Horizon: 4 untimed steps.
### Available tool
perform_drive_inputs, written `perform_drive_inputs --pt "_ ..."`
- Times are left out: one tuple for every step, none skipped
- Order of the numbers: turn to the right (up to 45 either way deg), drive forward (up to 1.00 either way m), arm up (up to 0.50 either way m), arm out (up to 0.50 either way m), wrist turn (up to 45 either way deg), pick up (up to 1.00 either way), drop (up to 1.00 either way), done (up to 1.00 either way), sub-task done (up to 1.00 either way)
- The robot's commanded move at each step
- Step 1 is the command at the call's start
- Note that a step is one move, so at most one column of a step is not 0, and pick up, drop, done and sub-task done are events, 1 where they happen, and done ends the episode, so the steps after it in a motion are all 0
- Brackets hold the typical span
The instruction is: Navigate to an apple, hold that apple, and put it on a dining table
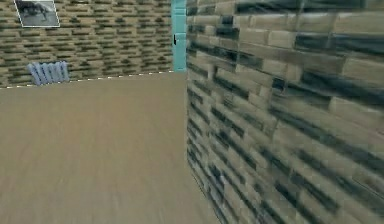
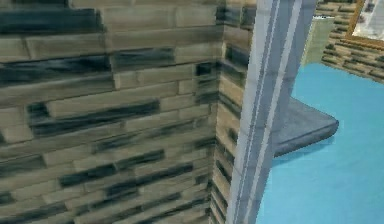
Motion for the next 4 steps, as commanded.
perform_drive_inputs --pt "-15.0 0.0 0.0 0.0 0.0 0.0 0.0 0.0 0.0" --pt "-3.0 0.0 0.0 0.0 0.0 0.0 0.0 0.0 0.0" --pt "6.0 0.0 0.0 0.0 0.0 0.0 0.0 0.0 0.0" --pt "0.0 0.15 0.0 0.0 0.0 0.0 0.0 0.0 0.0"
